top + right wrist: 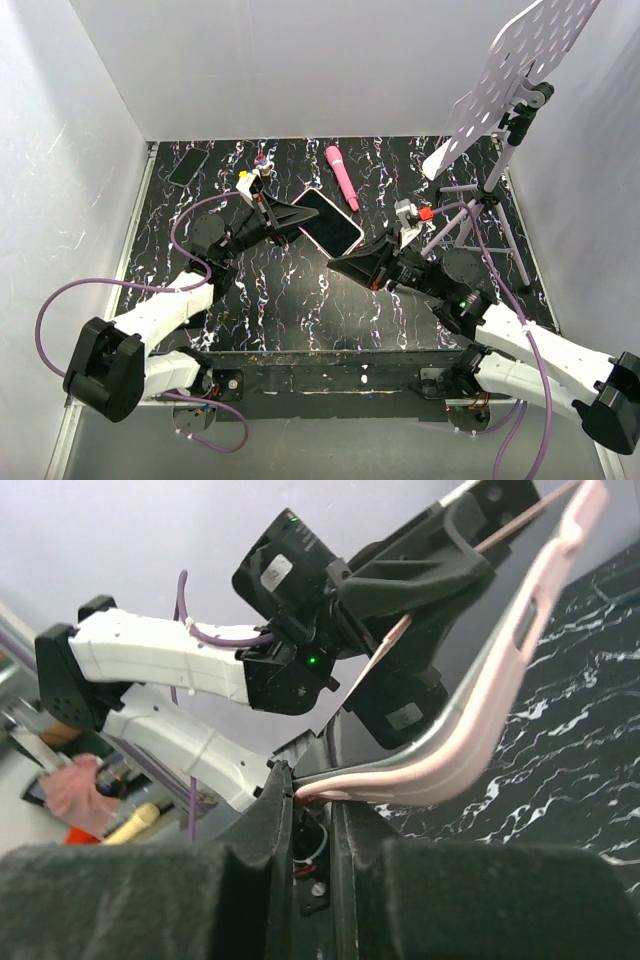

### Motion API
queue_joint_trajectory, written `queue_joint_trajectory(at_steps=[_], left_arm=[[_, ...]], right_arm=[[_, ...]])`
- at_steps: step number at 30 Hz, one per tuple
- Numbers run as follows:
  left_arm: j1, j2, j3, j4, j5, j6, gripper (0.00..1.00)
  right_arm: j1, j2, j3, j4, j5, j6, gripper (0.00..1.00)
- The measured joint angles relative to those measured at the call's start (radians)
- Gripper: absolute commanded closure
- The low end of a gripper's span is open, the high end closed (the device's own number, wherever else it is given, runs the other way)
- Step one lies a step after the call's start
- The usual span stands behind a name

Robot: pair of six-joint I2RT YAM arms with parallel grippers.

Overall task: Take the phone out of the phone case
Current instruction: Remove the phone case from the phone.

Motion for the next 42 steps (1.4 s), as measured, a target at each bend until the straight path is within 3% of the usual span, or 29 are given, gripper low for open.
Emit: queue_joint_trajectory(at_steps=[6, 13, 18, 24, 29, 35, 42], left_arm=[[0.006, -0.002, 0.022, 0.006, 0.018, -0.059, 1.00], [0.016, -0.006, 0.023, -0.006, 0.021, -0.060, 1.00], [0.016, -0.007, 0.023, -0.008, 0.003, -0.060, 1.00], [-0.012, -0.006, 0.024, 0.054, 0.054, -0.084, 1.00], [-0.023, -0.009, 0.057, 0.039, 0.092, -0.012, 1.00], [-0.003, -0.032, 0.103, -0.124, 0.097, 0.181, 1.00], [0.034, -0.023, 0.104, -0.251, 0.097, 0.312, 1.00]], right_arm=[[0.014, 0.067, 0.063, -0.028, -0.098, -0.172, 0.99], [0.014, 0.120, 0.093, -0.024, -0.149, -0.237, 0.99], [0.028, 0.088, 0.076, -0.042, -0.074, -0.145, 0.99], [-0.027, 0.018, -0.064, -0.100, 0.106, 0.135, 0.99], [-0.025, 0.087, -0.079, -0.238, 0.073, 0.243, 0.76], [-0.006, -0.051, -0.004, -0.446, 0.056, 0.237, 0.58], [-0.007, -0.233, 0.027, -0.523, 0.086, 0.250, 0.53]])
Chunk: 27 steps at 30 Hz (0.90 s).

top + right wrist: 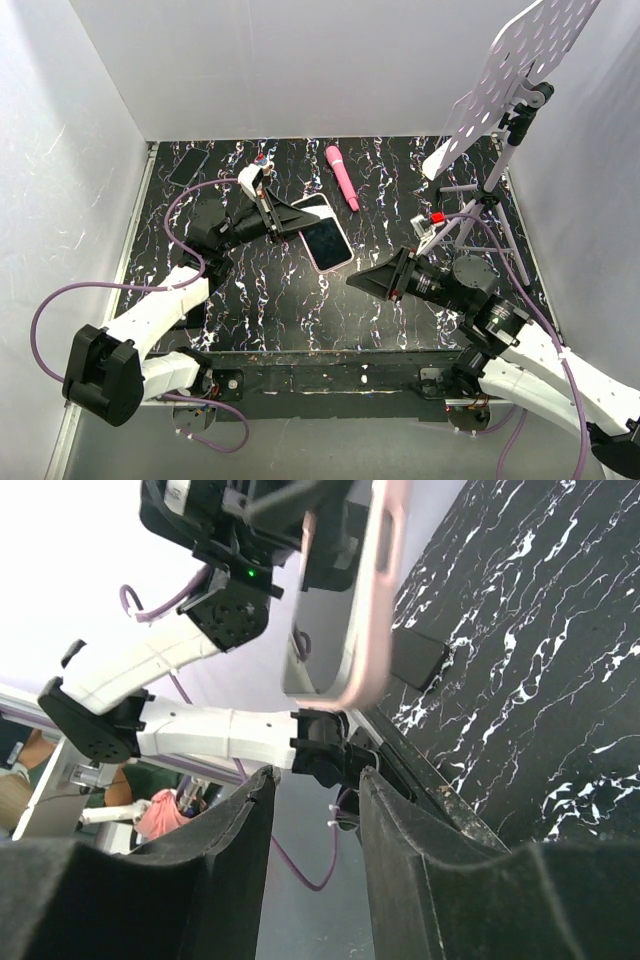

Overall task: Take the phone out of the phone case
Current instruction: Remove the phone case from the phone.

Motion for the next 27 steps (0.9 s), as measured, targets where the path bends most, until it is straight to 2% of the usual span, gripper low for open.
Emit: queue_joint_trajectory(at_steps=[7, 12, 27], left_arm=[[0.000, -0.003, 0.008, -0.160, 0.023, 0.151, 1.00], [0.000, -0.027, 0.019, -0.261, 0.025, 0.241, 1.00], [0.000, -0.040, 0.022, -0.252, 0.033, 0.245, 1.00]], right_arm=[[-0.063, 0.065, 0.114, -0.048, -0.039, 0.049, 0.54], [-0.091, 0.069, 0.119, -0.075, -0.046, 0.069, 0.54], [-0.105, 0.117, 0.075, -0.050, -0.096, 0.108, 0.54]])
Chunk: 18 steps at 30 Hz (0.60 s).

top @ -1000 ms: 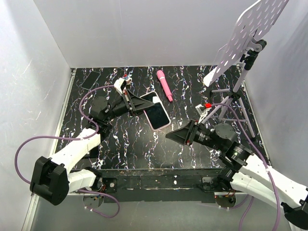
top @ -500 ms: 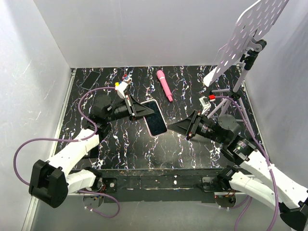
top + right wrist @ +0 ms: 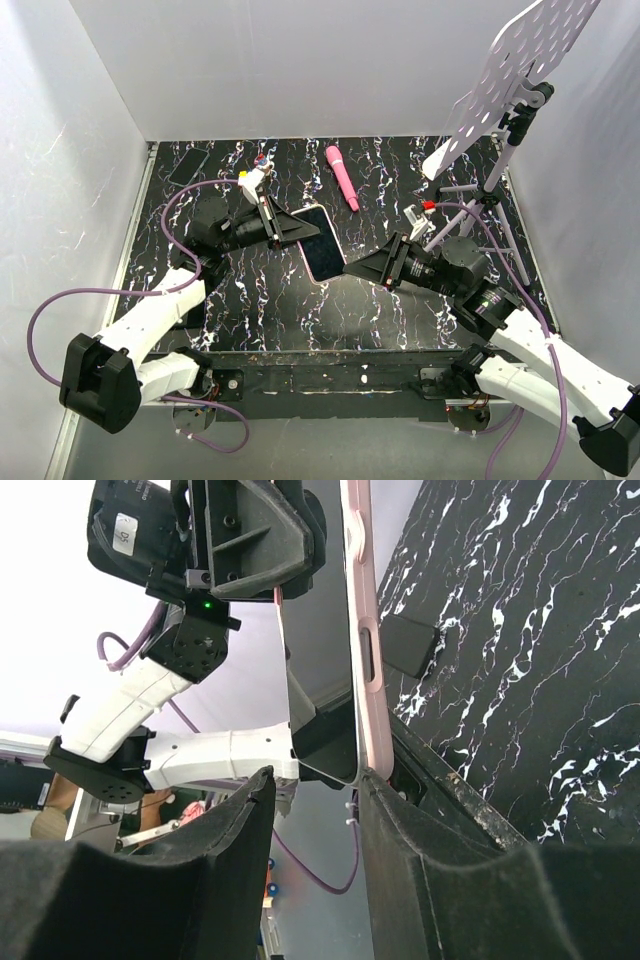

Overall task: Take the phone out of the phone case
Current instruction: Remove the phone case from the phone.

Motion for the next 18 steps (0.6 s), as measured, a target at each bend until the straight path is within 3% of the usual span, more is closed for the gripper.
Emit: queue_joint_trajectory(at_steps=[18], left_arm=[[0.006, 0.016, -0.003, 0.109, 0.027, -0.053, 1.00]], right_arm=[[-0.006, 0.094, -0.050, 0.160, -0.045, 0.047, 0.54]])
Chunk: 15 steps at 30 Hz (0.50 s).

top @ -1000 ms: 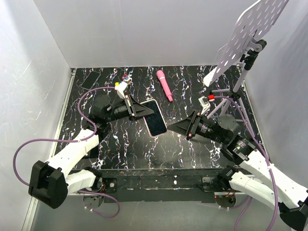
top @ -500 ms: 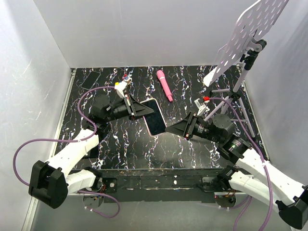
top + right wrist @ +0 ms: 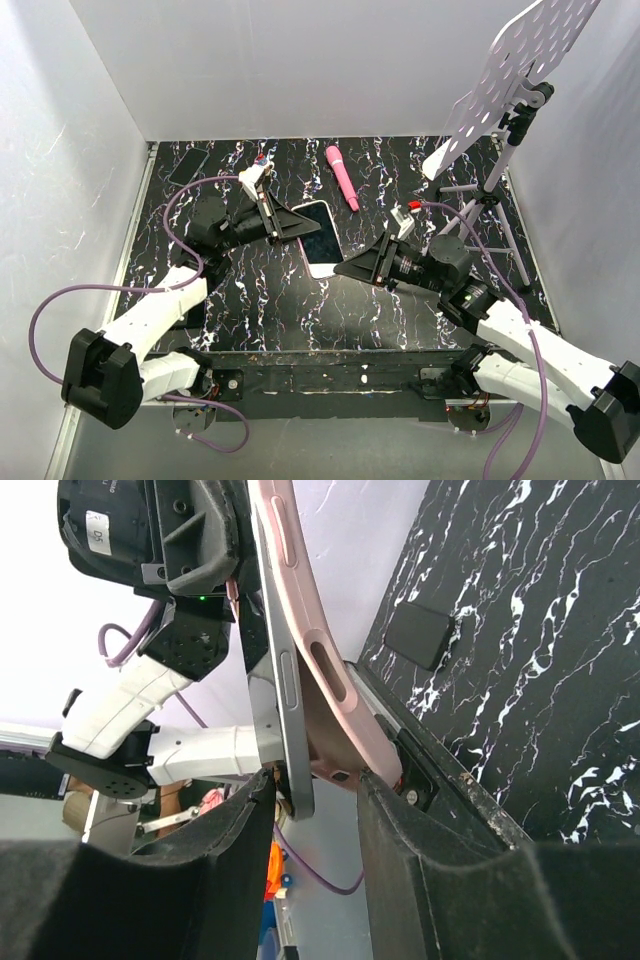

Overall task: Take the phone out of the phone case
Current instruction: Remove the phone case from the phone.

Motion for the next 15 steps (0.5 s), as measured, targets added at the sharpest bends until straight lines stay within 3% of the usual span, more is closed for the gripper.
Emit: queue_joint_trajectory(at_steps=[6, 8, 11, 15], left_arm=[[-0.039, 0.027, -0.019, 0.056, -0.023, -0.021, 1.00], [-0.063, 0.028, -0.024, 0.052, -0.045, -0.011, 1.00], [-0.087, 0.028, -0.027, 0.035, -0.058, 0.005, 1.00], [-0.097, 0.022, -0.014, -0.021, -0.048, 0.037, 0.51]], right_arm=[[0.002, 0.052, -0.024, 0.095, -0.056, 0.032, 0.59], [0.004, 0.072, -0.024, 0.134, -0.079, 0.048, 0.71], [0.006, 0.083, -0.036, 0.179, -0.097, 0.068, 0.99], [0.009, 0.052, -0.086, 0.235, -0.101, 0.112, 0.99]])
